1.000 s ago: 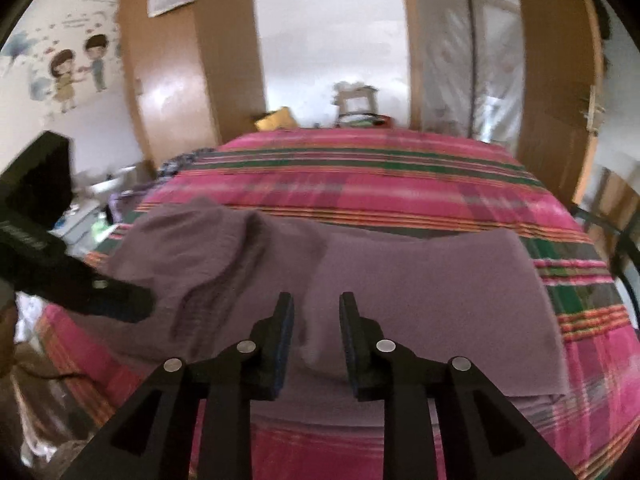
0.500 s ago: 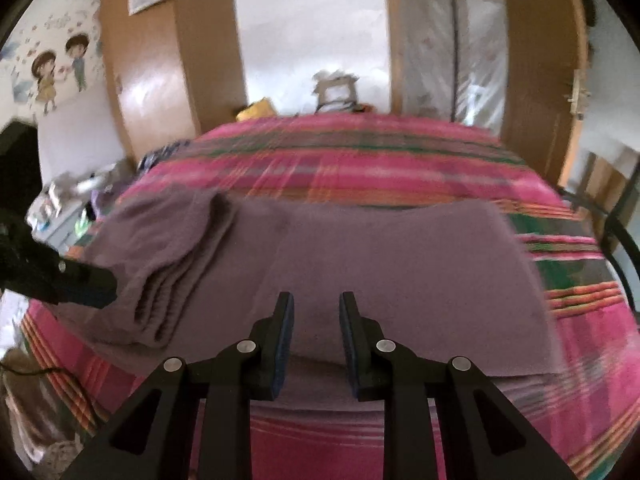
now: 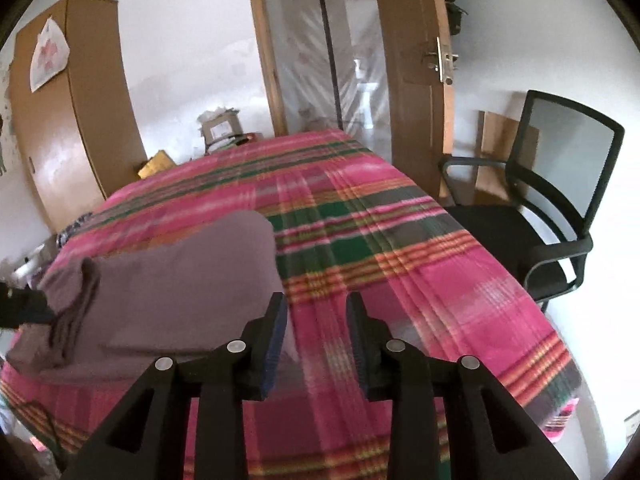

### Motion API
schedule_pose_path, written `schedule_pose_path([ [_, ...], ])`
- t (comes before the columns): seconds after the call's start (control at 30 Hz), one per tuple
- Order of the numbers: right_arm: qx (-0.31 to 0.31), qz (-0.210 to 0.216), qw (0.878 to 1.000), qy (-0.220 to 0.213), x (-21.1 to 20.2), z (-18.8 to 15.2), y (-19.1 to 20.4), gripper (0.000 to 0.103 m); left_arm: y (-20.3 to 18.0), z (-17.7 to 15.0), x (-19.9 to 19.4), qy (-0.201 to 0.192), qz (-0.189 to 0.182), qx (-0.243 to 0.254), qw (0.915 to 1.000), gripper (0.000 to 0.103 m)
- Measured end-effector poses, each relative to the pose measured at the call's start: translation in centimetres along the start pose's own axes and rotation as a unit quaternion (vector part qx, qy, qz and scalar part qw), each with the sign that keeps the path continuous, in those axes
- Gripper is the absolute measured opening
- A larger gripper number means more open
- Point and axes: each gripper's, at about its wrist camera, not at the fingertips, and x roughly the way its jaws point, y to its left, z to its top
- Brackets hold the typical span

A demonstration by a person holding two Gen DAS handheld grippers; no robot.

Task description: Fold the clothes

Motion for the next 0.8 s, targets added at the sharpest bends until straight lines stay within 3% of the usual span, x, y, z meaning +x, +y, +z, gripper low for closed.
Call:
schedule_pose_path([
  [0.43, -0.08, 0.009, 0.996, 0.029, 1.6, -1.7, 1.9, 0.032, -0.7, 1.1, 4.9, 0.017, 0.007, -0.01, 0.9998, 0.031],
  [0.47, -0.085, 0.004, 0.996, 0.034, 1.8, -1.9, 1.9, 0.034, -0.5, 1.1, 5.1, 0.019, 0.008, -0.012, 0.9997, 0.031],
  [0.57, -0.087, 0.008, 0.995, 0.042, 2.0, -2.2, 2.1, 0.054, -0.1, 0.8, 5.2, 0.023, 0.008, -0.015, 0.9996, 0.031],
  [0.8, -0.09, -0.007, 0.995, 0.03, 2.5, -1.6, 2.9, 0.056, 0.1, 0.4, 5.3, 0.026, 0.013, -0.012, 0.9995, 0.031],
])
